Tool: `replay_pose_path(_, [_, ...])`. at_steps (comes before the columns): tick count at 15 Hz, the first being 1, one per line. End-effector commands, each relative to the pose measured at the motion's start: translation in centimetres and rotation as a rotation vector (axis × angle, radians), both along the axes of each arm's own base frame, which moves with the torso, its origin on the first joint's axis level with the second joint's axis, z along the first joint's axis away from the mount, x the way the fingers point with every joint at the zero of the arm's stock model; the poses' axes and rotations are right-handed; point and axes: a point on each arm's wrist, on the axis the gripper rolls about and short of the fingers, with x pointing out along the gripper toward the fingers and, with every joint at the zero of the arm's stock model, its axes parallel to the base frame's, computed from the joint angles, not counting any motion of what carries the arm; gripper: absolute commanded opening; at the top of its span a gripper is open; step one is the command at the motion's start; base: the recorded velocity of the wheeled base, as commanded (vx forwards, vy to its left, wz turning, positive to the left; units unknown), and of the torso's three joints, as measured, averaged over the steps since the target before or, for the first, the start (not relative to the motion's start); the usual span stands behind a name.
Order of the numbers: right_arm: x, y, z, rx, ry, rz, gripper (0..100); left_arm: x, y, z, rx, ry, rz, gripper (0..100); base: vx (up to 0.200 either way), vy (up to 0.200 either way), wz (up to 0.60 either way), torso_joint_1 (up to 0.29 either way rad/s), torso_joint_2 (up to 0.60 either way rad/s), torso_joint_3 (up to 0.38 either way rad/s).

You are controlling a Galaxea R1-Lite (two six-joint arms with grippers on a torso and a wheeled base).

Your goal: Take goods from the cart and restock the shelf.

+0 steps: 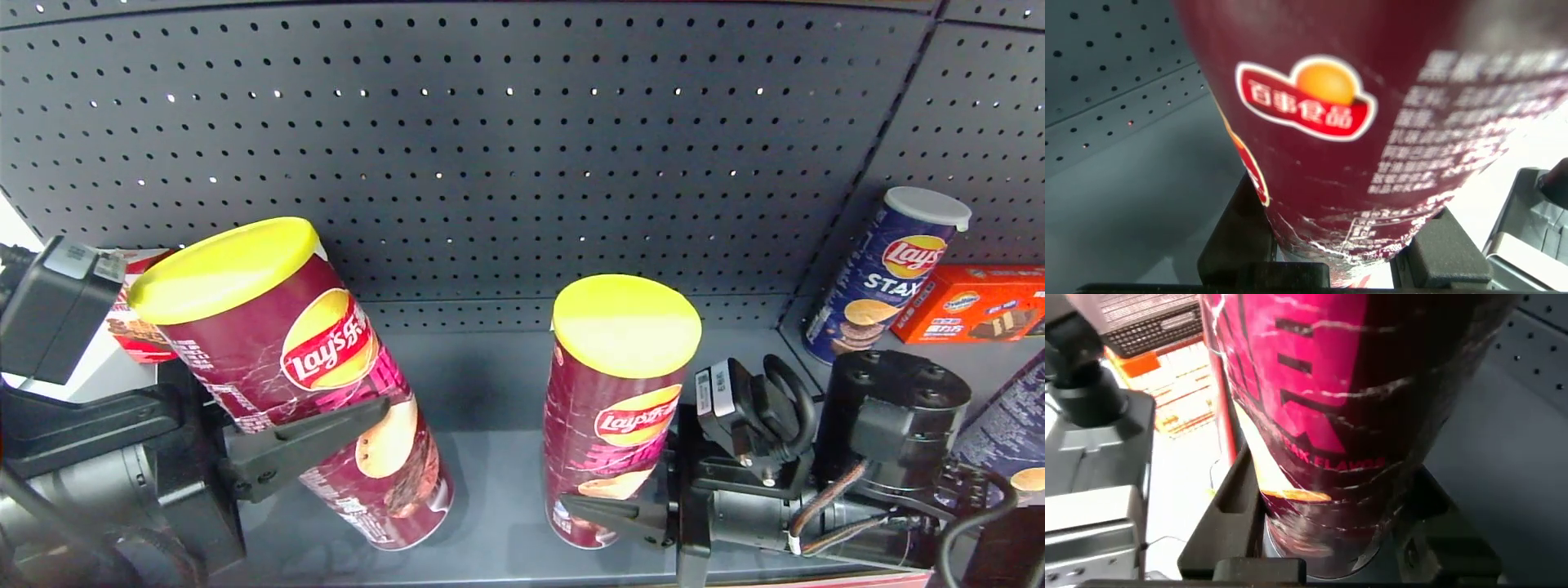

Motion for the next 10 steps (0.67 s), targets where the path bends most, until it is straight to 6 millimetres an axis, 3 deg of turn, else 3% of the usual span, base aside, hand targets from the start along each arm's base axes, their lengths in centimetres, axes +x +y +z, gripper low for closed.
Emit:
replay_pose_path(1, [1.2,0.4,-1.7,-0.022,0.025,-0.015,0,0.1,0.0,0.0,0.0,0.002,0.0,0,0.0,0.0,0.0,0.0,0.0,0.0])
replay_pose_path(10, [1.7,0.9,-2.7,-0.03,0.032,-0.024,0,0.1,0.0,0.2,-0.017,0.009,0.001,0,0.0,0.0,0.0,0.0,0.0,0.0])
